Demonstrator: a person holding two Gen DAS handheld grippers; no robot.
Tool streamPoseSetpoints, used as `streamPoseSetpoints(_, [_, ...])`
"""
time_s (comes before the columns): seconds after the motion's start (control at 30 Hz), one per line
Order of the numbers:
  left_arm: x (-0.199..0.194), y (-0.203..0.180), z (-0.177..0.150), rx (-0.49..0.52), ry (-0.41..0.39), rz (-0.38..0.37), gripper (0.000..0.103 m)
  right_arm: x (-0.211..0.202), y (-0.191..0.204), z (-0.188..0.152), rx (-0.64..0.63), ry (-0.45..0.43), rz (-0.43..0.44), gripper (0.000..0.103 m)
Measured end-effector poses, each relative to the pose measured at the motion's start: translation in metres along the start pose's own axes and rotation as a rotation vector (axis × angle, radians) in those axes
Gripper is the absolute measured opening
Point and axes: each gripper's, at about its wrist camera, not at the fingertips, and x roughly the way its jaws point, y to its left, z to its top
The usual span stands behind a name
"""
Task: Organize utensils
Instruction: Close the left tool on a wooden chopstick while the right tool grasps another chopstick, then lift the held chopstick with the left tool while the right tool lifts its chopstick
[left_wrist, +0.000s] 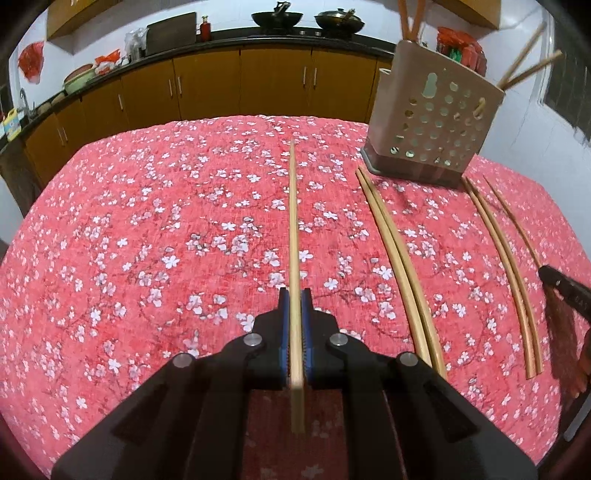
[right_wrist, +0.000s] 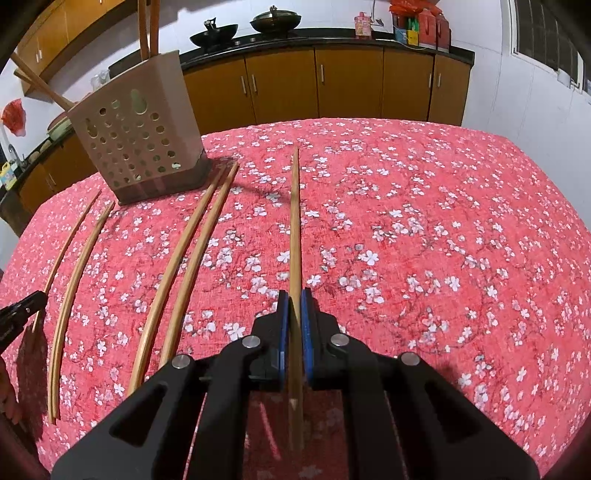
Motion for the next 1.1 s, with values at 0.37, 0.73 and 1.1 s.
streamPoseSetpoints(0.37, [-0.037,0.013,0.015,-0.016,-0.033,-0.034,0.007,-0.065,-0.017,0.019,0.036,-0.17,0.032,0.008])
streamPoseSetpoints(0.73, [-0.094,0.015,0.046,-0.02,-0.177,-0.077,0.007,-0.1,-0.019,0.036,0.047,-0.294,0.036,0.008])
streamPoseSetpoints(1.1, [-0.103,0.012,0.057,0.006,-0.186,-0.093,0.007,-0.109,-0.011,0.042,0.02,-0.336,0.04,0.008])
